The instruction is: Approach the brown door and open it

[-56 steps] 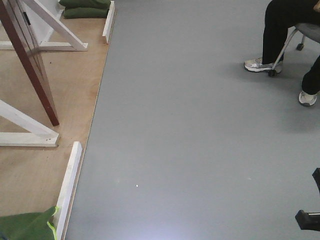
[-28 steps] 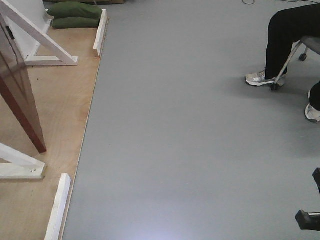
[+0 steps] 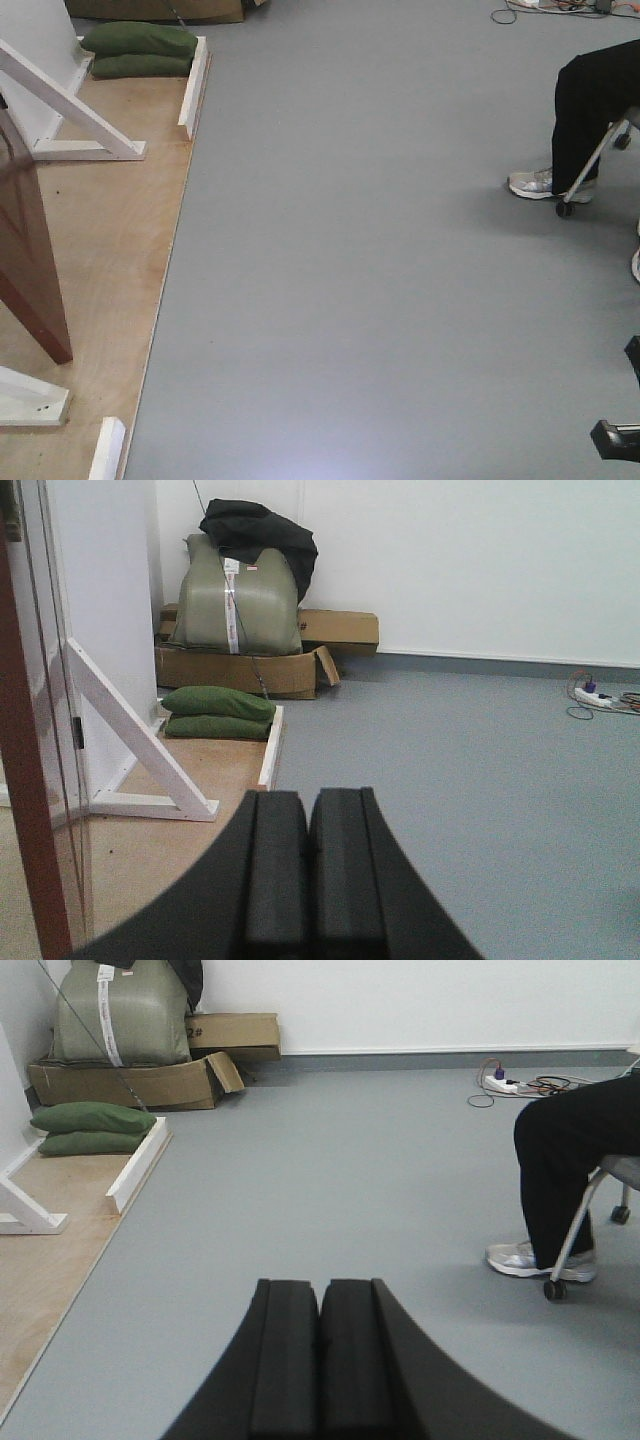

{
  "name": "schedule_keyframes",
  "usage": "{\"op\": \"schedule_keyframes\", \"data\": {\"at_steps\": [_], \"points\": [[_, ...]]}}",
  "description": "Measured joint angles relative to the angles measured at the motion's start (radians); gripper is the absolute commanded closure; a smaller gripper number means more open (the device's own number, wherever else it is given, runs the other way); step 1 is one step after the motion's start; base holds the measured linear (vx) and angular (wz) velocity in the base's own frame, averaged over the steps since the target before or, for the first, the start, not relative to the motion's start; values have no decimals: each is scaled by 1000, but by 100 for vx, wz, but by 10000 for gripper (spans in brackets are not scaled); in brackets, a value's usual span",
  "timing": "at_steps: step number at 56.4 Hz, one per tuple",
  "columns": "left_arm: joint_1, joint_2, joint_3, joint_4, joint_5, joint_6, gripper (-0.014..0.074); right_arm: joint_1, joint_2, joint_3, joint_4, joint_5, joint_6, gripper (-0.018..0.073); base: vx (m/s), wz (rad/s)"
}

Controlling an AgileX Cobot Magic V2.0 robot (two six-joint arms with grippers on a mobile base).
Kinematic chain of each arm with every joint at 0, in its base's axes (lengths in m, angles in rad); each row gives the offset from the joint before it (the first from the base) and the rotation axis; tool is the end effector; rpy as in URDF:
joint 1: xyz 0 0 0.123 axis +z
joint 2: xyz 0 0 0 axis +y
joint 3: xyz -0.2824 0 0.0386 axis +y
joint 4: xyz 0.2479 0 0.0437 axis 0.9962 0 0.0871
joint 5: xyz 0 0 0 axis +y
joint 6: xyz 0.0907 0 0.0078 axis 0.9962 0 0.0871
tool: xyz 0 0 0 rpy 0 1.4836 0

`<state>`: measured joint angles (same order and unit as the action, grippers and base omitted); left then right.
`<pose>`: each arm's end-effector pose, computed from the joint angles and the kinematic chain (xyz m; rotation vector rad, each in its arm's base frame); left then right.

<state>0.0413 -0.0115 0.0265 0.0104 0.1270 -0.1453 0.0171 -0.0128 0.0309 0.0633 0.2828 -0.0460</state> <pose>0.0565 0.0025 0.1932 -0.1441 1.6197 -0.0710 0.0547 0.0026 0.1778 -0.0148 1.7840 0.0387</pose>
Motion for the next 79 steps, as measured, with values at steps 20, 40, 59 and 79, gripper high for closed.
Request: {"op": "schedule_keyframes", "data": {"at_steps": [20,40,59,79], "points": [[0,0,0,0,0,0,599,0,0,0,0,0,0,559,36,4],[0,0,0,0,0,0,599,0,0,0,0,0,0,559,29,3],[0,0,0,0,0,0,599,0,0,0,0,0,0,559,21,4],[0,0,0,0,0,0,599,0,0,0,0,0,0,559,13,3]]}}
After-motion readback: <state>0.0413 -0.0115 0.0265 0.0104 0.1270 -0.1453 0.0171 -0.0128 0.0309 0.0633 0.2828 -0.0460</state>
